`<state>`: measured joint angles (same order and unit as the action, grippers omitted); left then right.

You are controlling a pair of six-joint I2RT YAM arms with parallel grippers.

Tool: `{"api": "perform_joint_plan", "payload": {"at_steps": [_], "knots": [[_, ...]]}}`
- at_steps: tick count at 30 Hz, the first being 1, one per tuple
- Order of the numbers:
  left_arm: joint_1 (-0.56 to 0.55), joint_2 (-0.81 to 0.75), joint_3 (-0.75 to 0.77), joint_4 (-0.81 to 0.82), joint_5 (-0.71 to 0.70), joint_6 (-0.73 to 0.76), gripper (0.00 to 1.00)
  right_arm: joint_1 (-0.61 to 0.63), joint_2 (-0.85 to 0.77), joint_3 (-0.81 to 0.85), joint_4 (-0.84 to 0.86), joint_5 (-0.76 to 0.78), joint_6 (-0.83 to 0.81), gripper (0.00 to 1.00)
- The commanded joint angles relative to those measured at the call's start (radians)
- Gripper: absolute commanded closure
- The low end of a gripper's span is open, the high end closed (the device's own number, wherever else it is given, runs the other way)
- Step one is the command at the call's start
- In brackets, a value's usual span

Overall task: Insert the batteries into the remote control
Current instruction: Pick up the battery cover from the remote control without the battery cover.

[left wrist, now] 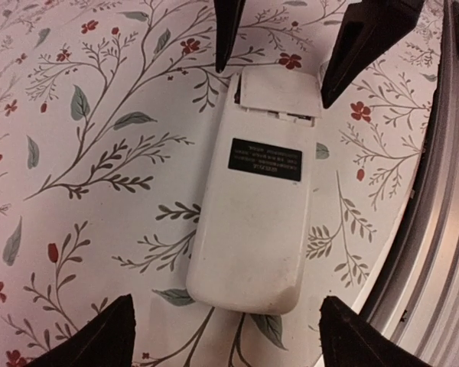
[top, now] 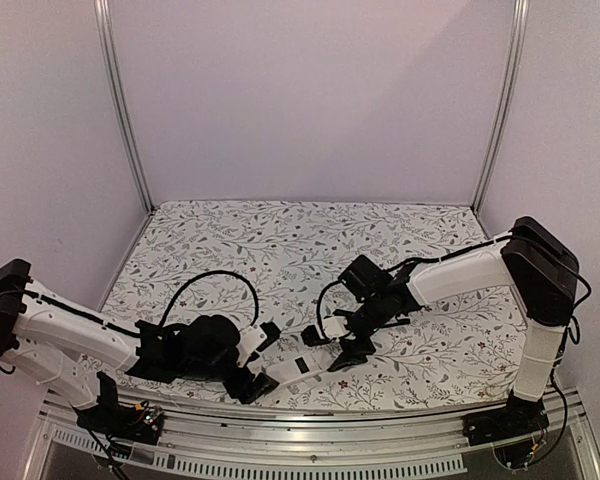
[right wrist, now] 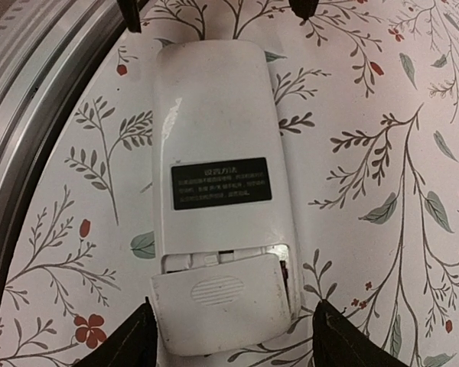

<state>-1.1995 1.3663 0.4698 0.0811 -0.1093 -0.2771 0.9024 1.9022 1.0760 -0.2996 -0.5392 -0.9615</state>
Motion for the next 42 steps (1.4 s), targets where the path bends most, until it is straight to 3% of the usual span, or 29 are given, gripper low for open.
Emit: {"api": "perform_joint_plan", "payload": {"at_steps": [1, 25, 42], "knots": [[-0.014, 0.007, -0.011, 0.023, 0.002, 0.016, 0.18, 0.007, 0.021, 0.016, -0.027, 0.007, -0.004, 0.33], [-0.014, 0.012, -0.009, 0.025, 0.007, 0.022, 0.17, 0.013, 0.002, 0.012, -0.043, 0.031, -0.005, 0.56], [-0.015, -0.011, -0.022, 0.041, 0.010, 0.037, 0.18, 0.049, -0.015, 0.106, -0.156, 0.156, -0.062, 0.58]]}}
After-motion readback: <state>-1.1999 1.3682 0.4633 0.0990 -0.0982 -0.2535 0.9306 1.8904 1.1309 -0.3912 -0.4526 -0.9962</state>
